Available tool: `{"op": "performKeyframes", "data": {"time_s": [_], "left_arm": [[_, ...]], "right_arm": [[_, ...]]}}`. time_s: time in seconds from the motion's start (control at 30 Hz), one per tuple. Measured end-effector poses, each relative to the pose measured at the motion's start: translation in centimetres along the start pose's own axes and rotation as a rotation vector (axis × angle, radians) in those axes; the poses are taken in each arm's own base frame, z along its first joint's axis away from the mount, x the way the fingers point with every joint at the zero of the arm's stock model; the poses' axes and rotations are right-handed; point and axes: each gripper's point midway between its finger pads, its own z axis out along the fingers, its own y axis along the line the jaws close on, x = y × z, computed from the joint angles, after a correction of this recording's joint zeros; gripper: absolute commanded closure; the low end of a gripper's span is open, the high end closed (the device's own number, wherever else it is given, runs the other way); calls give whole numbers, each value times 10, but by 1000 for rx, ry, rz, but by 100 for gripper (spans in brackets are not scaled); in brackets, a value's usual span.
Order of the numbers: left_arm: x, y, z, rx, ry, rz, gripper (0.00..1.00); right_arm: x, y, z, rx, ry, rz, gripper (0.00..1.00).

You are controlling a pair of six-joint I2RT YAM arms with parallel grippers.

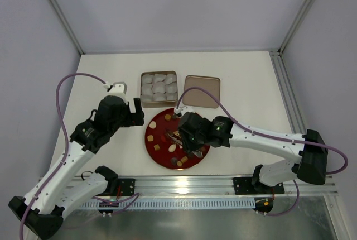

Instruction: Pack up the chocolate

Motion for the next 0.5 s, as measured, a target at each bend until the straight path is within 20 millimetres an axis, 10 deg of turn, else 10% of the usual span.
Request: {"op": "performKeyframes", "data": {"time_s": [0.5], "left_arm": [[-6,6,-5,-22,-34,7,0]], "right_arm": [[-53,9,-39,11,-118,-15,80]]}}
